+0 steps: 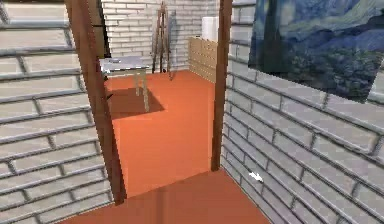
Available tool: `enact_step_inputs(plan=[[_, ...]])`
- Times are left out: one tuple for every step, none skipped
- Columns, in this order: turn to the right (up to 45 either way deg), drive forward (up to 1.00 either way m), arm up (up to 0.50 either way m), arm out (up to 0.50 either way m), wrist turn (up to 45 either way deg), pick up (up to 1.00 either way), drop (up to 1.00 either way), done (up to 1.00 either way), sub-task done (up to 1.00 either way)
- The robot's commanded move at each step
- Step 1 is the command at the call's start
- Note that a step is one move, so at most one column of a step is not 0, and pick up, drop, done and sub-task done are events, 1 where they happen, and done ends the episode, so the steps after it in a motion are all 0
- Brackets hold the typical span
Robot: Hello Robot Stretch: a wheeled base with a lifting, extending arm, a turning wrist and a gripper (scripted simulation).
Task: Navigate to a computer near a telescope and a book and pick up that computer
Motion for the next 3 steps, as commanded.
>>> enact_step_inputs(plan=[[0.0, 0.95, 0.0, 0.0, 0.0, 0.0, 0.0, 0.0, 0.0], [-15.0, 0.0, 0.0, 0.0, 0.0, 0.0, 0.0, 0.0, 0.0], [0.0, 0.7, 0.0, 0.0, 0.0, 0.0, 0.0, 0.0, 0.0]])
